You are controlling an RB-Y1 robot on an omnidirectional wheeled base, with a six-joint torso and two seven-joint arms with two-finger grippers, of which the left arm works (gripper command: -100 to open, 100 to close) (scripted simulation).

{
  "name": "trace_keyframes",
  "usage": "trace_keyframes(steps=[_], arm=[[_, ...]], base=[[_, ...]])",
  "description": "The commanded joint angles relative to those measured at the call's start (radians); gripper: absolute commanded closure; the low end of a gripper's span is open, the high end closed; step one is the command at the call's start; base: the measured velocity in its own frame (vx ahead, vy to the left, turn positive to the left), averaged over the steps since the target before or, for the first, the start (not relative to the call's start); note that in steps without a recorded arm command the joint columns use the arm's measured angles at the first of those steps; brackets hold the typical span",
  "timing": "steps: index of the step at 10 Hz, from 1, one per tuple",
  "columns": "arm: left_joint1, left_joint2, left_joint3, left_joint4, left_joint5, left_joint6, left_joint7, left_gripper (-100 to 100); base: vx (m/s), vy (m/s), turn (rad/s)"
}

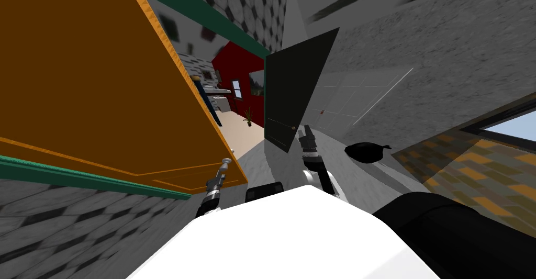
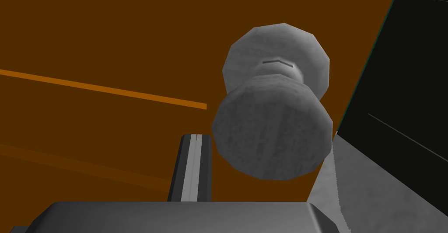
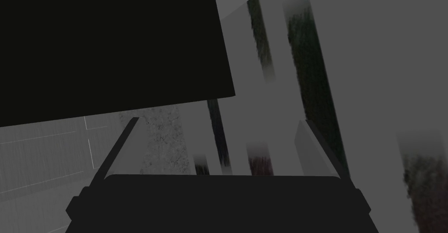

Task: Pull the door open

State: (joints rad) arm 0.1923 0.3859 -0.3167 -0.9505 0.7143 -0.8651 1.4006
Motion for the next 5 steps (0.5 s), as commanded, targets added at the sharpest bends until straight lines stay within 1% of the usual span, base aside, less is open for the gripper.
trace_keyframes(steps=[1, 2, 3, 4, 5], arm=[[0.006, -0.021, -0.017, -0.042, -0.008, 0.010, -0.017, -100], [0.006, -0.021, -0.017, -0.042, -0.008, 0.010, -0.017, -100], [0.010, -0.005, 0.004, -0.017, 0.001, 0.003, -0.010, -100], [0.006, 0.010, 0.017, -0.029, 0.016, 0.037, -0.006, -100], [0.002, 0.018, 0.022, -0.038, 0.024, 0.058, -0.002, -100]], base=[[0.009, 0.002, 0.016], [0.000, 0.000, 0.000], [0.005, 0.030, 0.033], [0.027, -0.018, 0.062], [0.036, -0.084, 0.047]])
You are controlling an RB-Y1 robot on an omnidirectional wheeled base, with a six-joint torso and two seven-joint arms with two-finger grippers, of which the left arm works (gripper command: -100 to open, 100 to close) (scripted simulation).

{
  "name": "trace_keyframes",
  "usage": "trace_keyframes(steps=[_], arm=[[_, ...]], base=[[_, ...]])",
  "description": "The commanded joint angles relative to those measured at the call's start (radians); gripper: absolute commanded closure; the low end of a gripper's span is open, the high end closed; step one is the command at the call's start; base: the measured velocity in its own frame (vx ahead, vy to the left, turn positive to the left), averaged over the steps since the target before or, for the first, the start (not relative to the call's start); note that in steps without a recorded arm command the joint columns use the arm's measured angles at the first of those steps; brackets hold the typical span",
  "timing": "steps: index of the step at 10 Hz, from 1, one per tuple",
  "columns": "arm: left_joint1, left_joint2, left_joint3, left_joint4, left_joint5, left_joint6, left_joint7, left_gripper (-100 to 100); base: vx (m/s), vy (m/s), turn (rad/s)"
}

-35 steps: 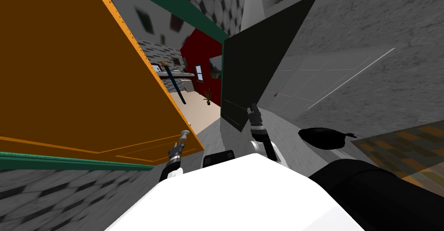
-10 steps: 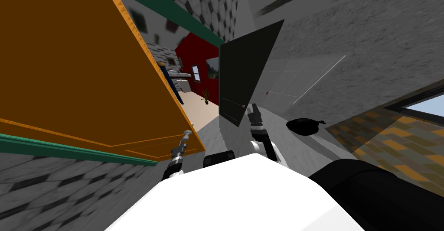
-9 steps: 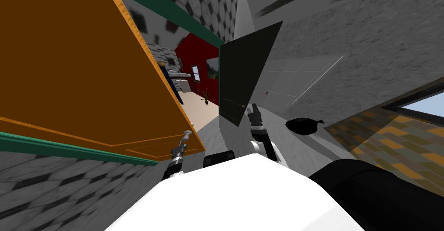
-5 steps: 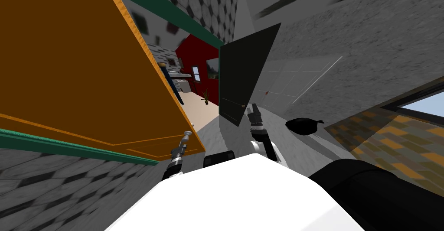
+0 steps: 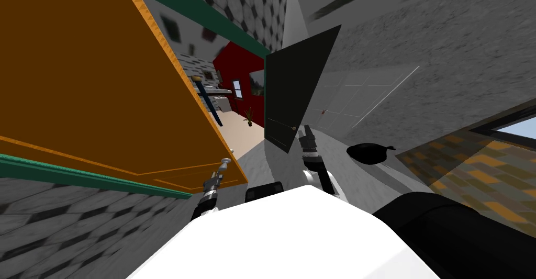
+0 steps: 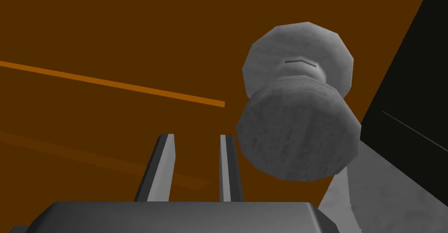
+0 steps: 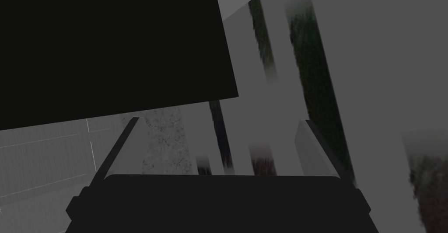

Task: Pull the door open

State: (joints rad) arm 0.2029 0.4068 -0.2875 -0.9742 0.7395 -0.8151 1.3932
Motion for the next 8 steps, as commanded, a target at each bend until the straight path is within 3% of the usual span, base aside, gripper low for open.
trace_keyframes(steps=[1, 2, 3, 8], arm=[[-0.013, 0.005, -0.001, -0.024, 0.007, 0.029, 0.009, -100], [0.000, 0.011, 0.007, -0.007, 0.009, 0.021, 0.006, -100], [0.000, 0.011, 0.007, -0.007, 0.009, 0.021, 0.006, 100], [0.000, 0.011, 0.007, -0.007, 0.009, 0.021, 0.006, 100]], base=[[0.076, -0.109, 0.008], [0.045, -0.024, 0.044], [-0.002, 0.023, -0.016], [-0.007, 0.005, -0.003]])
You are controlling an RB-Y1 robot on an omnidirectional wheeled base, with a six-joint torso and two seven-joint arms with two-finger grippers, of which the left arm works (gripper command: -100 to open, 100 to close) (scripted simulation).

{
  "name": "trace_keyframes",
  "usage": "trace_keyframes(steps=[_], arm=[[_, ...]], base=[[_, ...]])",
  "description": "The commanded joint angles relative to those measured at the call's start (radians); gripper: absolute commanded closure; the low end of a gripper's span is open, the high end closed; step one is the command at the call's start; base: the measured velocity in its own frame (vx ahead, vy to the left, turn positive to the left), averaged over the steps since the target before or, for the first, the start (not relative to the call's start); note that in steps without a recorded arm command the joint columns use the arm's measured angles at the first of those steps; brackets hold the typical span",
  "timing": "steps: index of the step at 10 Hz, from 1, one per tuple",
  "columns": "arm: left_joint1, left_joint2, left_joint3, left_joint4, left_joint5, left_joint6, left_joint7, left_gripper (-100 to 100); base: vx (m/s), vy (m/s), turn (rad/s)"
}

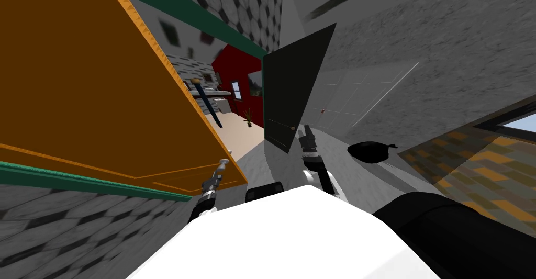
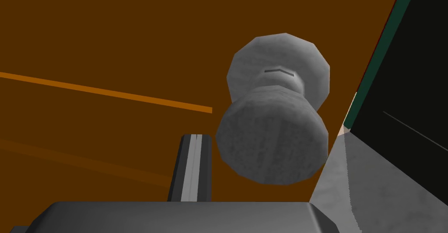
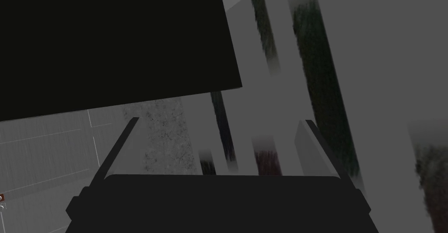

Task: Pull the door open

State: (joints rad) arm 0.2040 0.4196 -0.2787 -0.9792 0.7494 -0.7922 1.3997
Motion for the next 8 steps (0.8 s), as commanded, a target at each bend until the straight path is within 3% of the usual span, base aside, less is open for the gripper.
trace_keyframes(steps=[1, 7, 8], arm=[[0.007, 0.006, -0.033, -0.004, -0.018, -0.029, 0.017, -100], [0.025, 0.021, -0.121, -0.016, -0.066, -0.109, 0.065, -100], [0.023, 0.017, -0.113, -0.014, -0.062, -0.100, 0.058, -100]], base=[[-0.154, 0.016, -0.149], [-0.210, 0.060, -0.132], [-0.088, 0.036, -0.022]])
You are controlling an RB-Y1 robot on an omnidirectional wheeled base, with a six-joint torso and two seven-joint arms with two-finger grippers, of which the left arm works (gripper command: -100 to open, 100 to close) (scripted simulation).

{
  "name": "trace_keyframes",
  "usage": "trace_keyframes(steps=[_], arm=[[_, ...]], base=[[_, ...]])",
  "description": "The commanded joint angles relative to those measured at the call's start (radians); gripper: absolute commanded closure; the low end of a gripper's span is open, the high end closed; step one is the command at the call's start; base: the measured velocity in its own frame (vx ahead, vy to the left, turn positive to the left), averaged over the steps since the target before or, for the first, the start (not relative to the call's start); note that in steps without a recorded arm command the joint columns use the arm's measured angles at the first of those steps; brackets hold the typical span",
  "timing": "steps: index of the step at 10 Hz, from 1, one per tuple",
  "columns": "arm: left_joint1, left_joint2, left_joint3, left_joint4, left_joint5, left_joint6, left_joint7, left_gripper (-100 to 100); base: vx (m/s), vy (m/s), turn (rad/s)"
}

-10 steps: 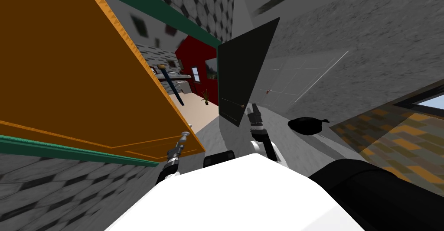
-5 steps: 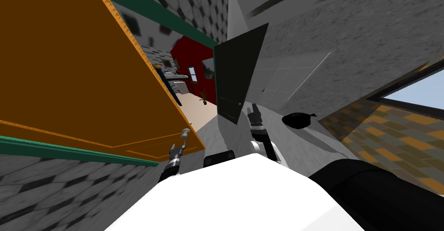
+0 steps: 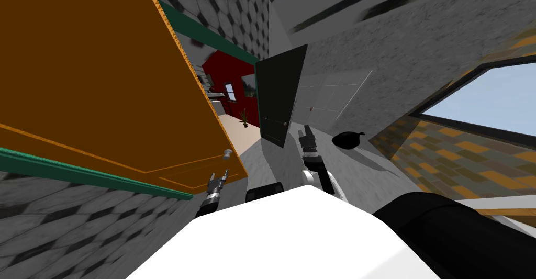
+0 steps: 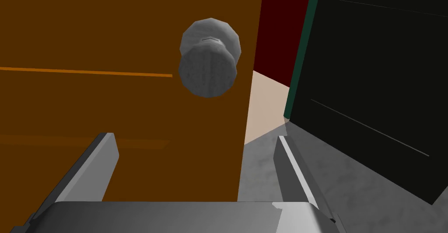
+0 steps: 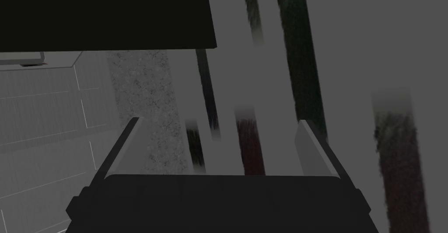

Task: Pull the door open

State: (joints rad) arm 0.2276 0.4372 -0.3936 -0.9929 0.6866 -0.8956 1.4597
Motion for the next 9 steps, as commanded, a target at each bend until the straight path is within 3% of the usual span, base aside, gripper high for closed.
trace_keyframes(steps=[1, 8, 9], arm=[[0.009, 0.007, -0.005, 0.000, 0.031, -0.015, -0.010, -100], [0.047, 0.038, -0.026, -0.001, 0.167, -0.080, -0.054, -100], [0.056, 0.045, -0.031, -0.001, 0.196, -0.095, -0.063, -100]], base=[[0.055, 0.018, -0.144], [0.124, 0.022, -0.163], [0.099, 0.046, -0.241]])
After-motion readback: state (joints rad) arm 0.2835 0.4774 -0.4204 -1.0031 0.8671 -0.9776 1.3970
